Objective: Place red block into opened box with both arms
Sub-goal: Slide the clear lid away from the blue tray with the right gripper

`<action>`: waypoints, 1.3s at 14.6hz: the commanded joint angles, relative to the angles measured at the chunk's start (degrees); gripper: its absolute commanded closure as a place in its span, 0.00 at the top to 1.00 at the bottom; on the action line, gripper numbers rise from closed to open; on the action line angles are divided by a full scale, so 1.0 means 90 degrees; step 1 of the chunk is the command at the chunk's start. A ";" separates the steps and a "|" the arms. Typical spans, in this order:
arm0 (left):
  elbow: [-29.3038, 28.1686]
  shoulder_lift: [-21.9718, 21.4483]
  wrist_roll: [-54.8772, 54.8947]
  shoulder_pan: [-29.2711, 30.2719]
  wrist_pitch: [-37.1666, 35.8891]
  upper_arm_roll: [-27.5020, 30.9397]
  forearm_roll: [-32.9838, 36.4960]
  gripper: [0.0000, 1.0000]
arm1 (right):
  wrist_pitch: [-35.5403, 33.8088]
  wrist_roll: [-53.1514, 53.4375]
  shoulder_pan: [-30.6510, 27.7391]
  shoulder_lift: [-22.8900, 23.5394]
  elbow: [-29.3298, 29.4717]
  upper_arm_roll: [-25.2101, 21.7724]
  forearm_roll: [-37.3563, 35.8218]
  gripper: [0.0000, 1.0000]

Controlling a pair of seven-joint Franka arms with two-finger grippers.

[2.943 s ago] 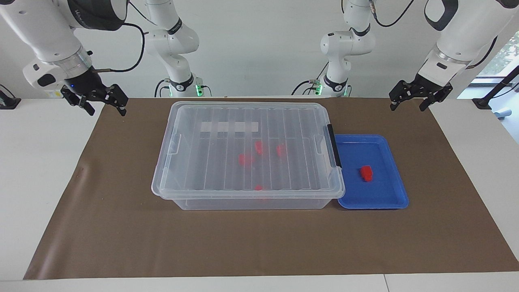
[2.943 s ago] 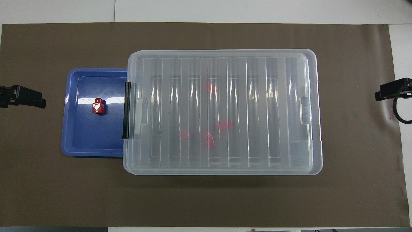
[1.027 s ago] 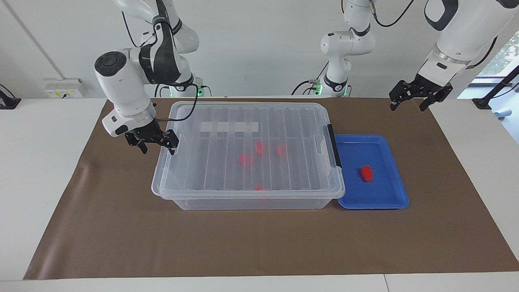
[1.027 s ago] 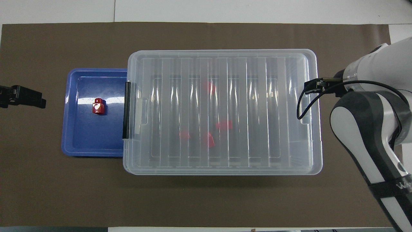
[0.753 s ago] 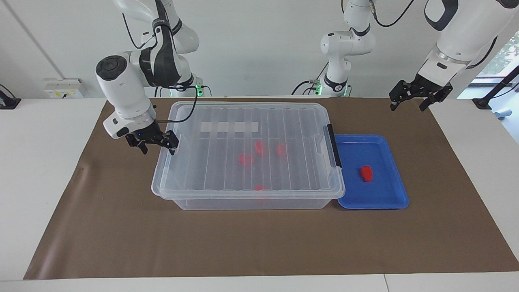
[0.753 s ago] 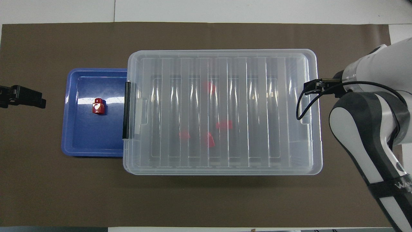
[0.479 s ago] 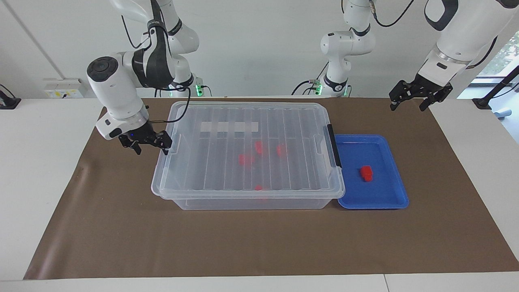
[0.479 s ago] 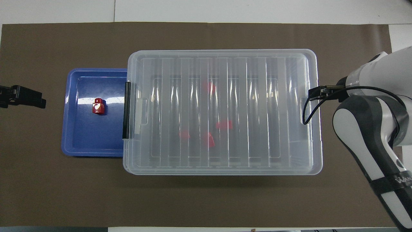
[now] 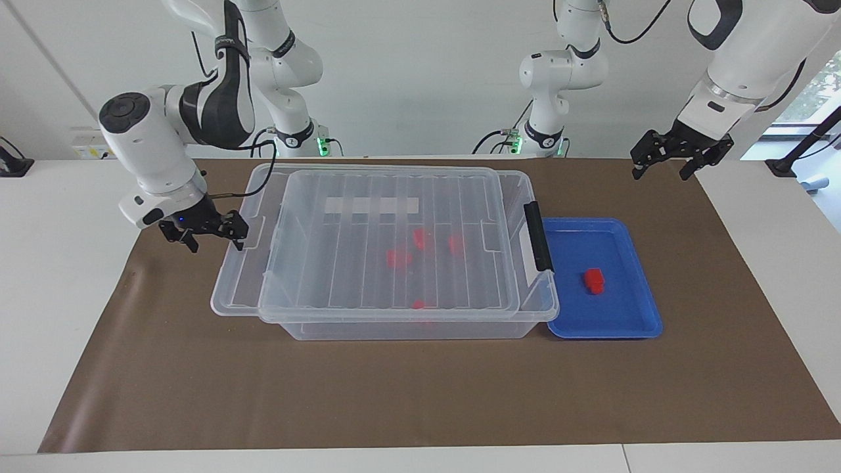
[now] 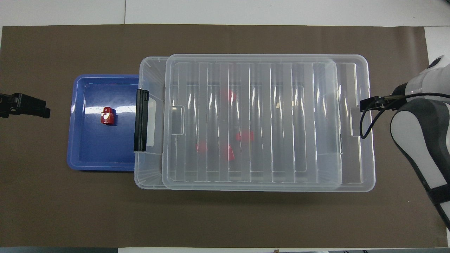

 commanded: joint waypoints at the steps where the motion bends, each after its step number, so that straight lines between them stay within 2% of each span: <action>1: -0.0203 -0.0187 0.0034 0.0057 0.0042 -0.0017 -0.0030 1.00 | 0.0172 -0.0654 -0.0026 -0.0082 -0.0160 -0.0321 0.0027 1.00; 8: -0.0299 -0.0226 0.0014 0.0037 0.0071 -0.0017 -0.0030 1.00 | 0.0162 -0.1769 -0.0017 -0.0014 -0.0121 -0.0918 0.0037 1.00; 13: -0.1460 -0.0626 0.0024 0.0057 0.1162 -0.0017 -0.0030 1.00 | 0.0162 -0.2092 -0.0017 0.0006 -0.0111 -0.1133 0.0047 1.00; 19: -0.2886 -0.0530 0.0024 -0.0002 0.2980 -0.0027 -0.0030 1.00 | 0.0162 -0.2375 -0.0017 0.0016 -0.0091 -0.1279 0.0047 1.00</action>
